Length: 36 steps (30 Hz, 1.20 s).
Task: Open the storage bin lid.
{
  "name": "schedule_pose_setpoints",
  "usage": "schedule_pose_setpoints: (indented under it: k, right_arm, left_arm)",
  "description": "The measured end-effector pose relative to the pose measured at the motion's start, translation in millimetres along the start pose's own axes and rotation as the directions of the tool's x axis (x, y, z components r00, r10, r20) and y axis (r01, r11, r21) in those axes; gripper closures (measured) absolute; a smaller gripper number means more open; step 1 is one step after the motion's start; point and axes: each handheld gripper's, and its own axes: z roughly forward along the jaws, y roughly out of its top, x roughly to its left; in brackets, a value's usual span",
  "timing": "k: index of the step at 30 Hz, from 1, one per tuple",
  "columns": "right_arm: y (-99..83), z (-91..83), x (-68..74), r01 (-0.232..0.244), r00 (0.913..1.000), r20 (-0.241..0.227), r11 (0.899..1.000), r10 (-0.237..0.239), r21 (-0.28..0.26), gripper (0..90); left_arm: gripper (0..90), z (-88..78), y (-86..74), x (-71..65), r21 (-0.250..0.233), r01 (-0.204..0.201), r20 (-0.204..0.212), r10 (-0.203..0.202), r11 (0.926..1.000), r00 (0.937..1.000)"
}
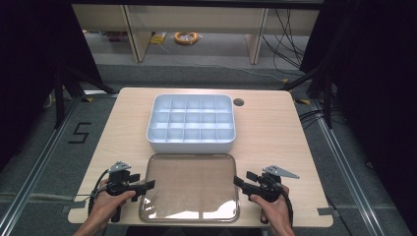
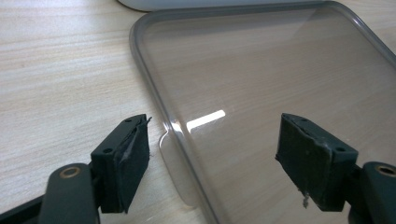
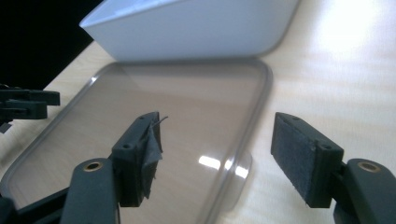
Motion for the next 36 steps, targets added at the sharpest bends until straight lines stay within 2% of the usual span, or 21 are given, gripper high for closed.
schedule_pose_setpoints:
  k: [2, 3, 4, 5, 7, 8, 9, 10, 11, 12, 13, 14, 16, 19, 23, 24, 25, 29, 31, 32, 36]
  right_arm:
    - [0.4, 0.4, -0.1, 0.022, 0.9997, 0.006, 1.0, -0.022, -0.019, 32.4]
    - [0.5, -1.5, 4.1, -0.015, 0.9999, -0.007, 1.0, 0.015, -0.012, 31.4]
    - [0.5, -1.5, 4.1, -0.015, 0.9999, -0.007, 1.0, 0.015, -0.012, 31.4]
    - [1.1, -1.0, 1.0, 0.034, 0.9994, -0.006, 0.999, -0.034, -0.029, 30.4]
    - [1.1, -3.0, 5.1, 0.005, 0.9997, -0.025, 1.0, -0.005, -0.013, 28.8]
    - [1.1, -3.0, 5.1, 0.005, 0.9997, -0.025, 1.0, -0.005, -0.013, 28.8]
    - [1.5, -1.9, 3.6, 0.043, 0.9983, -0.039, 0.998, -0.044, -0.04, 28.0]
    - [1.7, -2.2, 2.6, 0.063, 0.9972, -0.039, 0.997, -0.064, -0.033, 27.7]
    - [1.8, -3.3, 6.0, 0.039, 0.9987, -0.034, 0.999, -0.039, -0.018, 27.7]
    - [1.4, -3.0, 5.5, 0.058, 0.9972, -0.046, 0.998, -0.059, -0.034, 27.5]
    - [0.7, -3.5, 7.4, 0.039, 0.9982, -0.044, 0.999, -0.04, -0.022, 27.1]
    - [1.2, -3.3, 4.7, 0.086, 0.9956, -0.036, 0.996, -0.086, -0.01, 26.6]
    - [1.4, -4.4, 6.1, 0.079, 0.9966, -0.023, 0.997, -0.079, -0.007, 26.0]
    - [0.8, -3.8, 6.5, 0.088, 0.9949, -0.047, 0.996, -0.09, -0.032, 23.7]
    - [-0.1, -8.6, 10.2, 0.095, 0.9933, -0.066, 0.995, -0.096, -0.015, 21.3]
    - [0.3, -9.5, 10.0, 0.125, 0.9914, -0.038, 0.992, -0.125, -0.008, 21.1]
    - [-0.5, -9.2, 11.2, 0.115, 0.9914, -0.062, 0.993, -0.116, -0.017, 20.4]
    - [-1.1, -11.6, 15.6, 0.14, 0.9878, -0.068, 0.99, -0.14, -0.008, 18.7]
    - [-2.3, -11.9, 20.2, 0.116, 0.9915, -0.061, 0.993, -0.115, 0.017, 17.6]
    - [-2.2, -12.2, 20.0, 0.151, 0.9865, -0.066, 0.989, -0.15, 0.009, 17.3]
    - [-3.7, -11.8, 22.1, 0.153, 0.9855, -0.075, 0.988, -0.152, 0.008, 16.9]
  left_arm:
    - [24.0, -0.6, -0.2, 0.4, -0.005, 0.005, 0.008, -0.005, 1.0, 1.0]
    - [22.6, -0.9, -0.2, 0.2, -0.009, 0.007, 0.015, -0.007, 0.9999, 0.9999]
    - [22.6, -1.2, -0.1, -0.1, -0.013, 0.006, 0.023, -0.005, 0.9999, 0.9997]
    - [21.3, -2.6, 0.0, 0.6, -0.001, -0.011, 0.03, 0.011, 0.9999, 0.9995]
    - [17.8, -2.4, -0.5, -1.4, -0.016, -0.009, 0.039, 0.009, 0.9998, 0.9992]
    - [17.8, -3.6, -0.4, -0.5, -0.001, -0.03, 0.035, 0.03, 0.9995, 0.9989]
    - [17.0, -2.8, -0.8, -2.5, -0.021, -0.012, 0.044, 0.013, 0.9997, 0.999]
    - [16.4, -3.2, -0.9, -2.9, -0.025, -0.011, 0.046, 0.012, 0.9996, 0.9989]
    - [16.1, -3.8, -1.0, -3.2, -0.027, -0.01, 0.044, 0.012, 0.9996, 0.999]
    - [15.3, -4.3, -1.1, -3.2, -0.028, -0.012, 0.044, 0.014, 0.9995, 0.9989]
    - [15.1, -5.0, -1.3, -3.0, -0.031, -0.017, 0.043, 0.018, 0.9994, 0.9989]
    - [15.0, -5.5, -1.5, -3.0, -0.034, -0.019, 0.042, 0.02, 0.9992, 0.9989]
    - [15.0, -6.8, -1.7, -3.8, -0.038, -0.018, 0.047, 0.02, 0.9991, 0.9987]
    - [15.0, -7.7, -2.7, -6.1, -0.056, -0.025, 0.061, 0.028, 0.9981, 0.9977]
    - [15.1, -10.0, -3.7, -9.4, -0.067, -0.041, 0.065, 0.045, 0.9969, 0.9969]
    - [15.1, -10.4, -4.2, -10.1, -0.068, -0.039, 0.064, 0.044, 0.9969, 0.997]
    - [15.1, -11.5, -4.7, -11.1, -0.07, -0.043, 0.066, 0.047, 0.9966, 0.9967]
    - [15.0, -15.0, -7.1, -13.7, -0.075, -0.05, 0.085, 0.056, 0.9959, 0.9948]
    - [15.0, -16.3, -8.5, -14.8, -0.073, -0.049, 0.089, 0.055, 0.9961, 0.9945]
    - [15.1, -16.7, -9.2, -15.4, -0.076, -0.043, 0.096, 0.051, 0.9962, 0.9941]
    - [15.1, -20.0, -10.9, -17.1, -0.081, -0.046, 0.106, 0.054, 0.9956, 0.9929]
